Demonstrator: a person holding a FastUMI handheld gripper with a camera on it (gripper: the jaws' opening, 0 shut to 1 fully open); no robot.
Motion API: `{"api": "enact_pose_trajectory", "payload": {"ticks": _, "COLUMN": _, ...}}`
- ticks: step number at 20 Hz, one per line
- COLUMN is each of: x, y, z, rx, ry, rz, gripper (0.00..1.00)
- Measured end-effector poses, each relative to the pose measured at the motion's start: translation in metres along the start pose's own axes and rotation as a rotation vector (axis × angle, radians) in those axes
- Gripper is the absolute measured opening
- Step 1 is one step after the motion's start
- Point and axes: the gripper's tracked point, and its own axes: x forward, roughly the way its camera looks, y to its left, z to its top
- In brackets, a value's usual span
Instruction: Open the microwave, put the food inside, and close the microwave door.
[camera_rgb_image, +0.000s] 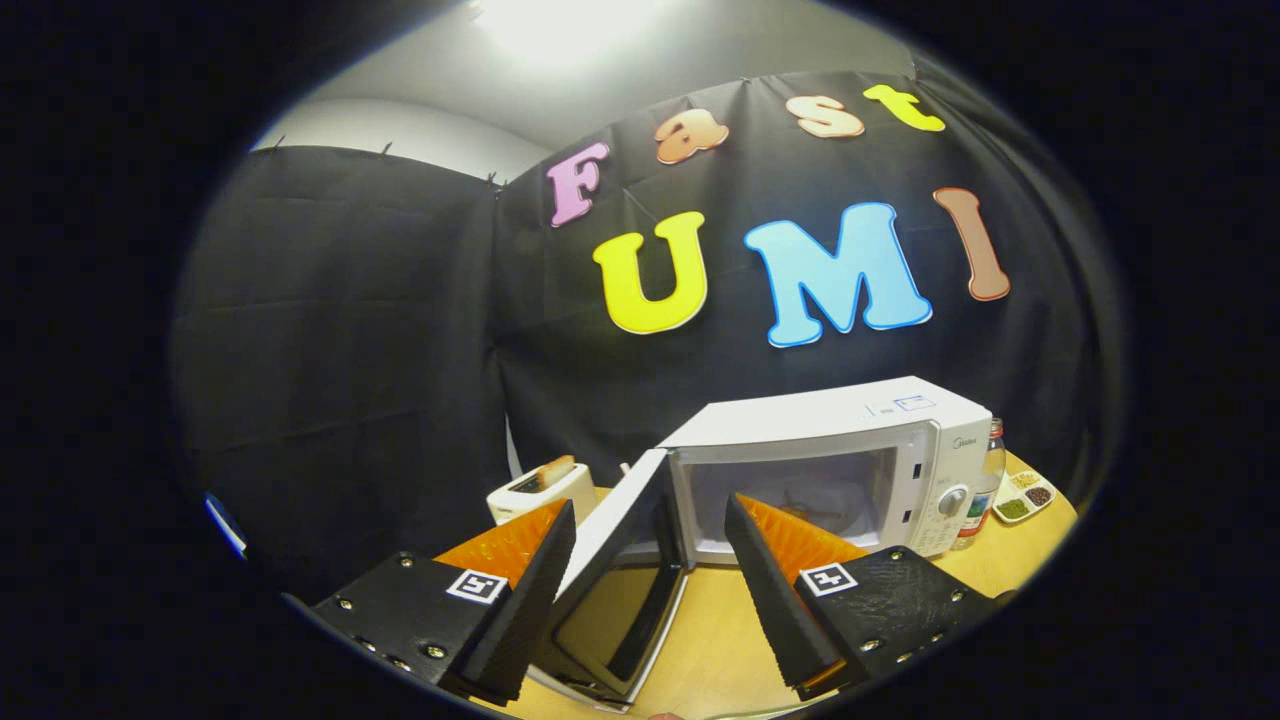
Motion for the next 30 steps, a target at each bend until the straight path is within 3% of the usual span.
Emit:
{"api": "enact_pose_trajectory", "payload": {"ticks": 7, "x": -0.022, "y": 0.091, "z": -0.007, "rx": -0.006, "ry": 0.025, "rz": 0.169, "gripper": 0.91}}
{"api": "enact_pose_trajectory", "payload": {"ticks": 13, "x": -0.032, "y": 0.147, "z": -0.053, "rx": -0.021, "ry": 0.12, "rz": 0.293, "gripper": 0.91}}
{"api": "enact_pose_trajectory", "payload": {"ticks": 22, "x": -0.038, "y": 0.154, "z": -0.138, "rx": -0.047, "ry": 0.301, "rz": 0.339, "gripper": 0.91}}
{"api": "enact_pose_trajectory", "payload": {"ticks": 23, "x": -0.036, "y": 0.152, "z": -0.144, "rx": -0.052, "ry": 0.311, "rz": 0.336, "gripper": 0.88}}
{"api": "enact_pose_trajectory", "payload": {"ticks": 26, "x": -0.029, "y": 0.132, "z": -0.157, "rx": -0.086, "ry": 0.327, "rz": 0.279, "gripper": 0.34}}
{"api": "enact_pose_trajectory", "payload": {"ticks": 27, "x": -0.025, "y": 0.124, "z": -0.159, "rx": -0.09, "ry": 0.33, "rz": 0.243, "gripper": 0.29}}
{"api": "enact_pose_trajectory", "payload": {"ticks": 28, "x": -0.021, "y": 0.111, "z": -0.158, "rx": -0.092, "ry": 0.323, "rz": 0.2, "gripper": 0.12}}
{"api": "enact_pose_trajectory", "payload": {"ticks": 30, "x": -0.019, "y": 0.109, "z": -0.167, "rx": -0.061, "ry": 0.353, "rz": 0.209, "gripper": 0.01}}
